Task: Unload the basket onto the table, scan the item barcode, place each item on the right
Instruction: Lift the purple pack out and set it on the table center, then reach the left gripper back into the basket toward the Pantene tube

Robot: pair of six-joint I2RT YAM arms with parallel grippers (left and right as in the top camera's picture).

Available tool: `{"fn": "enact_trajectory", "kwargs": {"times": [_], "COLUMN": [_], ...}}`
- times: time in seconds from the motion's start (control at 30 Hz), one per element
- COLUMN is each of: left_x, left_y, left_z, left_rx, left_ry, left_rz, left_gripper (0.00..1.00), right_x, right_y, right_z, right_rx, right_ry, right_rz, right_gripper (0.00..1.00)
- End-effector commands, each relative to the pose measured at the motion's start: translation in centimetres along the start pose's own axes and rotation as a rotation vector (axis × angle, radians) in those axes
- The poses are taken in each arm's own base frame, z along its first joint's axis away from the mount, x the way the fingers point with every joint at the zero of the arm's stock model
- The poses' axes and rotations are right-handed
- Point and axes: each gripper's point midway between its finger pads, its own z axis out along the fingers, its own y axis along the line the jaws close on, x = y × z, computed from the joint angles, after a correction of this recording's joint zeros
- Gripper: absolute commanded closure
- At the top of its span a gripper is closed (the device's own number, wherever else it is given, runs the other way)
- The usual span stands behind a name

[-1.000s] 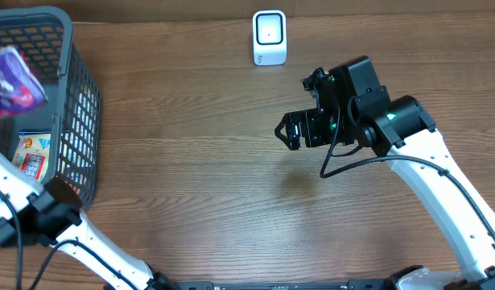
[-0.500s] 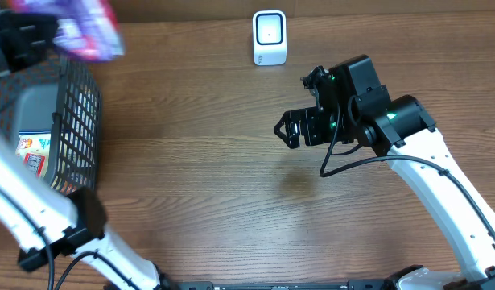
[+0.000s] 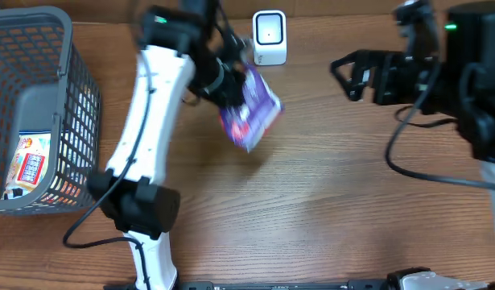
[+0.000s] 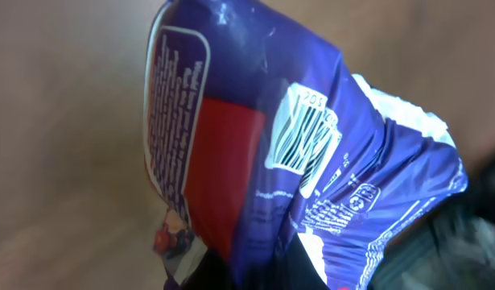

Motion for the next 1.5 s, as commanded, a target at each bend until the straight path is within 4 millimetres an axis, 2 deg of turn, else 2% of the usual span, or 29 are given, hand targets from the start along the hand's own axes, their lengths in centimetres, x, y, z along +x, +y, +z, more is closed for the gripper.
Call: {"fn": "enact_trajectory", "kwargs": {"times": [0.0, 0.1, 0.2, 0.27, 0.3, 0.33, 0.4, 0.43, 0.5, 0.53, 0.63, 0.7, 0.77, 0.83, 0.9, 0.93, 0.97, 1.03, 1.1, 1.17, 1.23, 1.3, 1.37, 1.47], "left_x": [3.3, 4.5, 4.3, 3.8, 3.3, 3.0, 1.8, 1.2, -0.1, -0.6, -1.0, -1.3, -2.0, -2.8, -3.7, -4.0, -4.0, -2.6, -0.6, 2.0, 5.5, 8.5, 11.7, 15.2], "left_y": [-3.2, -5.2, -5.1, -5.7, -6.1, -6.5, -7.8, -8.3, -9.3, -9.4, -8.2, -6.4, -4.0, -1.6, 0.9, 2.2, 4.6, 7.3, 8.8, 10.7, 13.9, 16.9, 20.2, 24.1], "left_z": [4.4, 6.5, 8.0, 8.5, 8.5, 8.4, 7.3, 6.6, 4.7, 3.9, 3.5, 3.8, 2.8, 0.0, -4.5, -7.5, -13.7, -21.2, -26.8, -30.7, -33.1, -34.2, -34.6, -34.3], "left_rx": [0.241, 0.417, 0.453, 0.507, 0.547, 0.576, 0.684, 0.739, 0.873, 0.915, 0.885, 0.767, 0.606, 0.433, 0.25, 0.154, -0.029, -0.213, -0.299, -0.355, -0.413, -0.459, -0.496, -0.54], "left_ry": [0.145, 0.17, 0.144, 0.109, 0.082, 0.064, -0.003, -0.035, -0.118, -0.15, -0.168, -0.14, -0.139, -0.175, -0.256, -0.319, -0.466, -0.665, -0.825, -0.935, -0.987, -0.997, -0.983, -0.93], "left_rz": [0.039, 0.017, 0.02, 0.011, 0.012, 0.013, 0.012, 0.008, 0.005, -0.001, -0.017, -0.068, -0.113, -0.129, -0.148, -0.166, -0.214, -0.309, -0.357, -0.414, -0.548, -0.665, -0.781, -0.865], "left_gripper": [0.96, 0.96, 0.96, 0.87, 0.69, 0.44, 0.33, 0.2, 0.1, 0.0, 0.0, 0.0, 0.0, 0.0, 0.0, 0.0, 0.0, 0.0, 0.0, 0.0, 0.0, 0.0, 0.0, 0.0], "right_x": [-1.0, -1.0, -0.9, -0.8, -0.8, -0.7, -0.6, -0.5, -0.3, -0.2, 0.2, 0.3, 0.3, 0.3, 0.4, 0.4, 0.8, 1.4, 2.1, 3.0, 3.7, 4.2, 4.6, 4.9], "right_y": [-0.1, 0.0, -0.1, -0.1, -0.1, -0.1, -0.2, -0.2, -0.3, -0.3, -0.4, -0.4, -0.4, -0.4, -0.5, -0.5, -0.8, -1.5, -2.3, -3.0, -3.7, -4.2, -4.5, -4.6], "right_z": [-1.6, -1.6, -1.5, -1.5, -1.5, -1.5, -1.5, -1.5, -1.5, -1.5, -1.5, -1.5, -1.5, -1.5, -1.5, -1.4, -1.0, -0.4, 0.4, 1.2, 2.1, 2.9, 3.6, 4.3], "right_rx": [0.011, 0.011, 0.012, 0.013, 0.013, 0.014, 0.016, 0.017, 0.019, 0.02, 0.025, 0.025, 0.025, 0.026, 0.027, 0.028, 0.035, 0.059, 0.082, 0.102, 0.115, 0.124, 0.129, 0.129], "right_ry": [-0.043, -0.043, -0.038, -0.036, -0.035, -0.032, -0.025, -0.022, -0.014, -0.009, 0.004, 0.007, 0.007, 0.008, 0.012, 0.017, 0.04, 0.078, 0.123, 0.179, 0.23, 0.269, 0.297, 0.32], "right_rz": [0.001, 0.001, 0.003, 0.004, 0.005, 0.006, 0.009, 0.011, 0.014, 0.016, 0.021, 0.022, 0.023, 0.023, 0.016, 0.005, -0.013, 0.003, 0.022, 0.047, 0.069, 0.086, 0.095, 0.096], "right_gripper": [0.0, 0.0, 0.0, 0.0, 0.0, 0.0, 0.0, 0.0, 0.0, 0.0, 0.0, 0.0, 0.0, 0.0, 0.0, 0.0, 0.0, 0.0, 0.0, 0.0, 0.0, 0.0, 0.0, 0.0]}}
